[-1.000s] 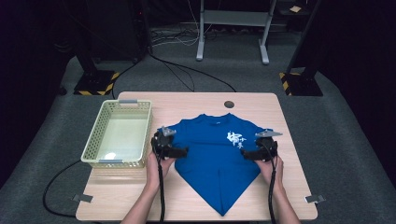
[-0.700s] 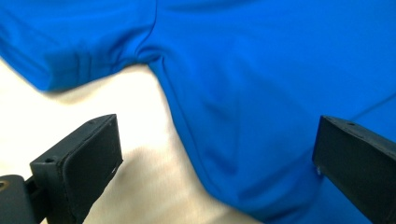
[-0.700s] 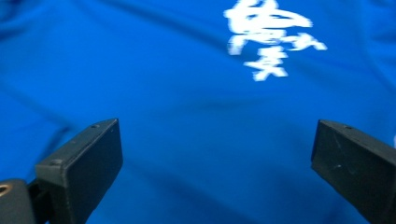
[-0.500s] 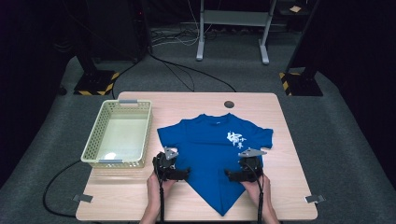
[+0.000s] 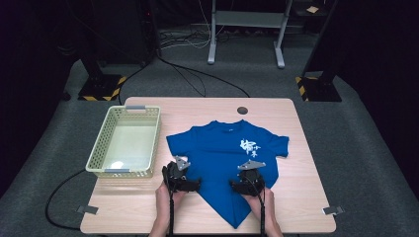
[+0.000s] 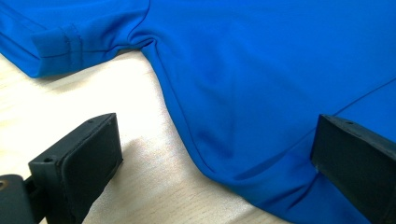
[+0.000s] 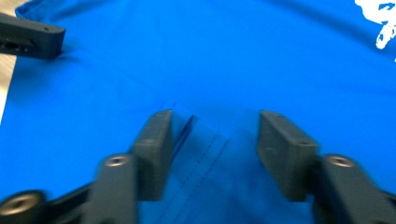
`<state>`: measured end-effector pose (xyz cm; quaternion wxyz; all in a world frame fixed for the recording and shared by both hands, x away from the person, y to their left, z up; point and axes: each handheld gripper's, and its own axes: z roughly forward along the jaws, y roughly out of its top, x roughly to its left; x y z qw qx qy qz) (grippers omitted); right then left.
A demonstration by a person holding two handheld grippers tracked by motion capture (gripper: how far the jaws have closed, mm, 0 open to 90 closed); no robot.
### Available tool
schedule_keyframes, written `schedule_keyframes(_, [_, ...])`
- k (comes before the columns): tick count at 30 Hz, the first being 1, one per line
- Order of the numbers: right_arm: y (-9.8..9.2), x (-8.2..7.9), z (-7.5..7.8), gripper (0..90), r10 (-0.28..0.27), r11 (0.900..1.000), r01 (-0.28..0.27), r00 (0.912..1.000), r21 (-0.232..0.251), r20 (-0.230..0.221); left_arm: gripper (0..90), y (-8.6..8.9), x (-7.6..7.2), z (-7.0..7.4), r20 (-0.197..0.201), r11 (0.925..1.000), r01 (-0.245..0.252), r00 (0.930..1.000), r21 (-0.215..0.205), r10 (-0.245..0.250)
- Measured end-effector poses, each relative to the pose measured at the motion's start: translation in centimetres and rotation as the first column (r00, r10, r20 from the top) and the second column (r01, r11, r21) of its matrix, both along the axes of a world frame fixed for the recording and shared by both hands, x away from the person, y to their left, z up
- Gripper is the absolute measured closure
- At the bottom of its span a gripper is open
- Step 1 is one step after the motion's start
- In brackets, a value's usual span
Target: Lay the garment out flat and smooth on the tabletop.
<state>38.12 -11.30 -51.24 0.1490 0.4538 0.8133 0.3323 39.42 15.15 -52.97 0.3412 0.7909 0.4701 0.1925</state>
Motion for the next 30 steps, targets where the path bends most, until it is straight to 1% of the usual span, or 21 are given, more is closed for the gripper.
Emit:
schedule_keyframes(1, [-0.1,-0.1,0.0,52.5,-0.001,1.000,0.001,1.0000,-0.003,0.003,1.5,0.0,0.0,0.0,0.000,1.0000,0.000,1.0000,0.000,0.000])
schedule_keyframes(4, [-0.4,-0.2,-0.1,63.1,-0.008,1.000,0.008,0.9999,-0.002,0.008,1.5,0.0,0.0,0.0,0.000,1.0000,0.000,1.0000,0.000,0.000])
schedule_keyframes(6, [-0.6,-0.2,-0.1,68.9,-0.012,1.000,0.012,0.9999,0.007,0.006,1.5,0.0,0.0,0.0,0.000,1.0000,0.000,1.0000,0.000,0.000])
schedule_keyframes(11, [-0.8,-0.4,0.0,79.0,-0.002,1.000,0.002,0.9999,-0.002,0.016,1.5,0.0,0.0,0.0,0.000,1.0000,0.000,1.0000,0.000,0.000])
schedule_keyframes(16, [-1.3,-0.5,0.5,83.8,-0.014,1.000,0.013,0.9990,0.017,0.043,1.5,0.0,0.0,0.0,0.000,1.0000,0.000,1.0000,-0.001,0.000])
schedule_keyframes(23, [-1.8,-1.1,0.9,85.0,-0.020,0.999,0.018,0.9981,0.031,0.058,1.7,0.0,0.0,0.0,0.001,1.0000,0.001,1.0000,0.003,-0.001])
schedule_keyframes(30, [-2.4,-2.2,1.5,85.3,-0.026,0.999,0.023,0.9968,0.042,0.076,1.7,0.0,0.0,0.0,0.001,1.0000,0.001,1.0000,0.003,-0.001])
